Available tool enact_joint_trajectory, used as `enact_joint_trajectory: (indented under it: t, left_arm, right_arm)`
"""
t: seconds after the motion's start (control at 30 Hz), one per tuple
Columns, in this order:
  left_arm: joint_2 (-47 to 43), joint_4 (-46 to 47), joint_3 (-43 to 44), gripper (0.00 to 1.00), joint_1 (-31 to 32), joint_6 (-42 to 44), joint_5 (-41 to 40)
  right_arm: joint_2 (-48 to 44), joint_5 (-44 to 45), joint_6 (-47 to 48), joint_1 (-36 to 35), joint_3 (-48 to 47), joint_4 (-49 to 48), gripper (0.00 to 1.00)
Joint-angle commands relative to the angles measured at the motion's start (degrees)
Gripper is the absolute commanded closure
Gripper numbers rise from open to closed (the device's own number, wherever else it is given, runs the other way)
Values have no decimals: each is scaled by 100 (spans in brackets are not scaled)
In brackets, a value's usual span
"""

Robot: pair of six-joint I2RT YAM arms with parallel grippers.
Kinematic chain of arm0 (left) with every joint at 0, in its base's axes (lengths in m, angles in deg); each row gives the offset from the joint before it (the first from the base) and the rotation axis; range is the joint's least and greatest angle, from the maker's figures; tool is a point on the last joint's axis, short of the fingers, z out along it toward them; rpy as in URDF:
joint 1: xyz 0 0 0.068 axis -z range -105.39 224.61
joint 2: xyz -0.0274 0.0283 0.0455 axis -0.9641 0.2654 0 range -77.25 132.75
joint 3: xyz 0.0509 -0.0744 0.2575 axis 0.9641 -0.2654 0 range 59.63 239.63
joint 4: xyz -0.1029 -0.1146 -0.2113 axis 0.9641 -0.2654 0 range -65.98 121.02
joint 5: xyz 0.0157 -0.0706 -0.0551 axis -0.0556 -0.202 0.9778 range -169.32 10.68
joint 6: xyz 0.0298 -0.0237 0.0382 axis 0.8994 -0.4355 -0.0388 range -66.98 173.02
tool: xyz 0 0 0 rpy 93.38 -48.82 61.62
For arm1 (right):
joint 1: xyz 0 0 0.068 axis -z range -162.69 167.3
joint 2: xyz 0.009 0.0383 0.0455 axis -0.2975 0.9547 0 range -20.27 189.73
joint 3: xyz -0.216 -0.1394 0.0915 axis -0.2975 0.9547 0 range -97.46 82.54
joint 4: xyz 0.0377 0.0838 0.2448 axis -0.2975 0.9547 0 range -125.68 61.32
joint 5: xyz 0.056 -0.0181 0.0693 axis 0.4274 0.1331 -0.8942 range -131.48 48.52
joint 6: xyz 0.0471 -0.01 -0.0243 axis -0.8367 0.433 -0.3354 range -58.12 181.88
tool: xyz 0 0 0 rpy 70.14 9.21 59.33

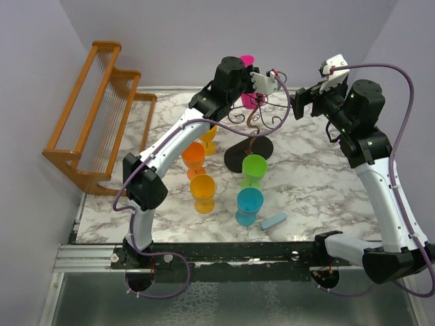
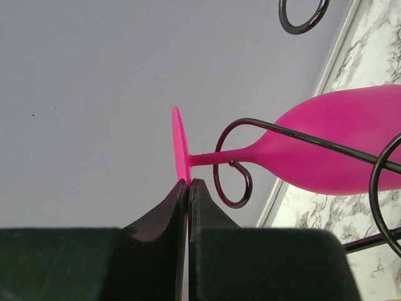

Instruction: Place the wine glass upside down on the wine glass rack

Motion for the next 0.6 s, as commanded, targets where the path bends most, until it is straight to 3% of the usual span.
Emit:
enact_joint_trajectory:
  t: [0.0, 0.57]
  left_arm:
    - [4, -61, 48, 100, 46, -115, -194]
    - [-408, -342, -278, 97, 50, -458, 131]
  right_arm:
    - [-108, -37, 7, 39, 45, -117, 0]
    - [-140, -48, -6, 103, 79, -148, 0]
